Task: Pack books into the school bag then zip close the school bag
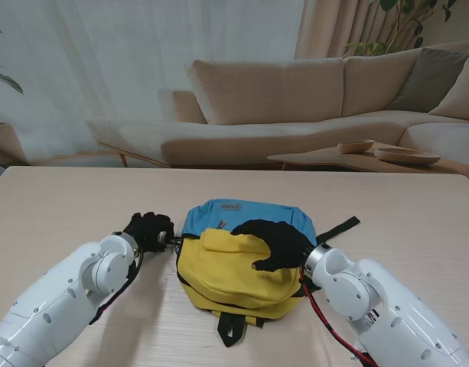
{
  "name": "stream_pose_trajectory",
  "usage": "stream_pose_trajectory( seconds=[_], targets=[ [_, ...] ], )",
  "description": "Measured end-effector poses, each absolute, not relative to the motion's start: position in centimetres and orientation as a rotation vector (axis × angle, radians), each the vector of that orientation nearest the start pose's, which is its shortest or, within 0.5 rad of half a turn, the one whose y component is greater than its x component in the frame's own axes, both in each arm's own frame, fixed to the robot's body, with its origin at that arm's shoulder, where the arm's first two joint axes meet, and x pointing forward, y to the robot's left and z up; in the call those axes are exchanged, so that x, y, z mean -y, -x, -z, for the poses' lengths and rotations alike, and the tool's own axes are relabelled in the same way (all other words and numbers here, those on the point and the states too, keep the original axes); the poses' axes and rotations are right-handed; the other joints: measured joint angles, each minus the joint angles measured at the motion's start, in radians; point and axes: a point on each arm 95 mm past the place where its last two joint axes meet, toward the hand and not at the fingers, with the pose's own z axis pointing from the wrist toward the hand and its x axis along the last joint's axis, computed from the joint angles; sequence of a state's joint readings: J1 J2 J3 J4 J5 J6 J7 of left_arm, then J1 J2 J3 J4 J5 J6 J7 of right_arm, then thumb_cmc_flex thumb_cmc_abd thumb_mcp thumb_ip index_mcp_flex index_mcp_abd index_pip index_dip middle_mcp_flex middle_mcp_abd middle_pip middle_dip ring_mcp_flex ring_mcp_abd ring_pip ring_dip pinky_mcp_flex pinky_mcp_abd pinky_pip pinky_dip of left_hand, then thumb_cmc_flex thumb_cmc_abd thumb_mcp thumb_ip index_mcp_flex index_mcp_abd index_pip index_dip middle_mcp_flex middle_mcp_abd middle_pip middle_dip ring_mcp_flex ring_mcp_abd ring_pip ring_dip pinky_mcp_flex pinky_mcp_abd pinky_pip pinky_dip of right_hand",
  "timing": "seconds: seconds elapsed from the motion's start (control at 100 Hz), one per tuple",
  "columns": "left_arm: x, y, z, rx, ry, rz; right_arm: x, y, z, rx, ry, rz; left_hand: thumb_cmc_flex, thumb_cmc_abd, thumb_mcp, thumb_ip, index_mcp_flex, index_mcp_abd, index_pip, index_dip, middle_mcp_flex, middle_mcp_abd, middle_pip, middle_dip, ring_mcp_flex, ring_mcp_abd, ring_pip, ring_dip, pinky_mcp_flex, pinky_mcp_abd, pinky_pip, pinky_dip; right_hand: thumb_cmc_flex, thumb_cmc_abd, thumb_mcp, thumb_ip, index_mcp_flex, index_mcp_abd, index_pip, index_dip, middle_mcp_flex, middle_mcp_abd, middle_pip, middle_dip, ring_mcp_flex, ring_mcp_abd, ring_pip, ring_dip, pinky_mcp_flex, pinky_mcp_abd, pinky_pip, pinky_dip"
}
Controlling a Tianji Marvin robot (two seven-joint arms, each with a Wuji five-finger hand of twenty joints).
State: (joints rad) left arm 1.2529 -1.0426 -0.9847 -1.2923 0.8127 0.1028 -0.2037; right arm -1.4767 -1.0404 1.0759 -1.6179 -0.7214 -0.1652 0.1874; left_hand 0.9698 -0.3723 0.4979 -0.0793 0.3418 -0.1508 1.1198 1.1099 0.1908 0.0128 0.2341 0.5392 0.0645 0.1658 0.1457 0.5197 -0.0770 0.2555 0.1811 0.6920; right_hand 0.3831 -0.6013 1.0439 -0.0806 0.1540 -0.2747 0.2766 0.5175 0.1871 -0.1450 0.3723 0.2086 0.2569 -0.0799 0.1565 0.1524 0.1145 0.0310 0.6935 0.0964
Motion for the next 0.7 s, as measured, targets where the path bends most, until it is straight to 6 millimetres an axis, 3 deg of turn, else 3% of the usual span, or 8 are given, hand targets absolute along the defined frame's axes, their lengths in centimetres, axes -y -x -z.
stream_pose_trajectory(
  seconds=[0.16, 0.27, 0.4, 0.44, 0.53, 0.7],
  targets=[
    [-2.7, -46.3, 36.1, -1.677, 1.479, 1.192, -4.7, -39.5, 32.4, -1.800, -1.326, -1.705, 0.025, 0.007, -0.081, 0.000, 0.163, 0.050, -0.117, -0.135, 0.009, 0.000, 0.075, -0.013, 0.001, 0.000, 0.006, 0.000, 0.001, 0.000, 0.000, 0.000, 0.000, 0.001, 0.014, 0.000, 0.006, 0.000, 0.017, -0.011, 0.050, 0.001, 0.009, 0.010, 0.001, 0.000, 0.000, 0.000, 0.000, 0.000, 0.000, 0.000],
    [-2.9, -45.9, 35.6, -1.655, 1.488, 1.216, -5.1, -39.5, 32.7, -1.792, -1.338, -1.697, 0.050, 0.008, -0.102, -0.009, 0.205, 0.078, -0.152, -0.192, 0.027, 0.004, 0.117, -0.024, 0.001, 0.003, 0.012, 0.001, 0.001, 0.000, 0.000, 0.000, 0.000, 0.011, 0.033, 0.001, 0.039, 0.000, 0.049, -0.020, 0.074, 0.002, 0.021, 0.010, 0.022, 0.000, 0.004, 0.002, 0.003, 0.000, 0.011, 0.000],
    [-2.9, -45.2, 34.9, -1.634, 1.509, 1.246, -5.7, -39.8, 33.2, -1.767, -1.390, -1.685, 0.062, 0.008, -0.101, -0.009, 0.206, 0.137, -0.152, -0.200, 0.027, 0.048, 0.115, -0.024, 0.001, 0.012, 0.020, 0.002, 0.001, 0.000, 0.000, 0.000, 0.000, 0.052, 0.033, 0.004, 0.094, 0.012, 0.112, -0.037, 0.165, 0.023, 0.035, 0.020, 0.072, 0.000, 0.014, 0.006, 0.009, 0.002, 0.025, 0.013],
    [-2.9, -45.0, 34.7, -1.627, 1.518, 1.258, -5.9, -39.9, 33.4, -1.771, -1.398, -1.675, 0.061, 0.008, -0.100, -0.009, 0.206, 0.149, -0.150, -0.201, 0.027, 0.049, 0.115, -0.024, 0.001, 0.012, 0.020, 0.002, 0.001, 0.000, 0.000, 0.000, -0.001, 0.061, 0.033, 0.023, 0.155, 0.024, 0.148, -0.046, 0.211, 0.033, 0.047, 0.025, 0.097, 0.000, 0.025, 0.009, 0.016, 0.007, 0.035, 0.022],
    [-2.8, -44.5, 34.2, -1.611, 1.535, 1.284, -6.5, -40.1, 33.8, -1.773, -1.419, -1.644, 0.061, 0.008, -0.099, -0.009, 0.206, 0.164, -0.141, -0.209, 0.028, 0.062, 0.123, -0.024, 0.001, 0.012, 0.020, 0.002, 0.001, 0.001, 0.000, 0.003, -0.020, 0.074, 0.028, 0.023, 0.259, 0.048, 0.202, -0.066, 0.297, 0.057, 0.057, 0.031, 0.133, 0.005, 0.038, 0.020, 0.016, 0.006, 0.039, 0.033],
    [-2.6, -43.5, 33.4, -1.602, 1.544, 1.310, -7.4, -40.5, 34.0, -1.778, -1.412, -1.625, 0.060, 0.008, -0.099, -0.009, 0.206, 0.180, -0.135, -0.207, 0.028, 0.063, 0.123, -0.024, 0.001, 0.012, 0.020, 0.002, 0.001, 0.001, 0.000, 0.010, -0.033, 0.133, -0.005, 0.023, 0.293, 0.049, 0.222, -0.113, 0.276, 0.065, 0.043, 0.031, 0.085, 0.000, 0.022, 0.021, -0.028, -0.022, 0.061, 0.046]
  ],
)
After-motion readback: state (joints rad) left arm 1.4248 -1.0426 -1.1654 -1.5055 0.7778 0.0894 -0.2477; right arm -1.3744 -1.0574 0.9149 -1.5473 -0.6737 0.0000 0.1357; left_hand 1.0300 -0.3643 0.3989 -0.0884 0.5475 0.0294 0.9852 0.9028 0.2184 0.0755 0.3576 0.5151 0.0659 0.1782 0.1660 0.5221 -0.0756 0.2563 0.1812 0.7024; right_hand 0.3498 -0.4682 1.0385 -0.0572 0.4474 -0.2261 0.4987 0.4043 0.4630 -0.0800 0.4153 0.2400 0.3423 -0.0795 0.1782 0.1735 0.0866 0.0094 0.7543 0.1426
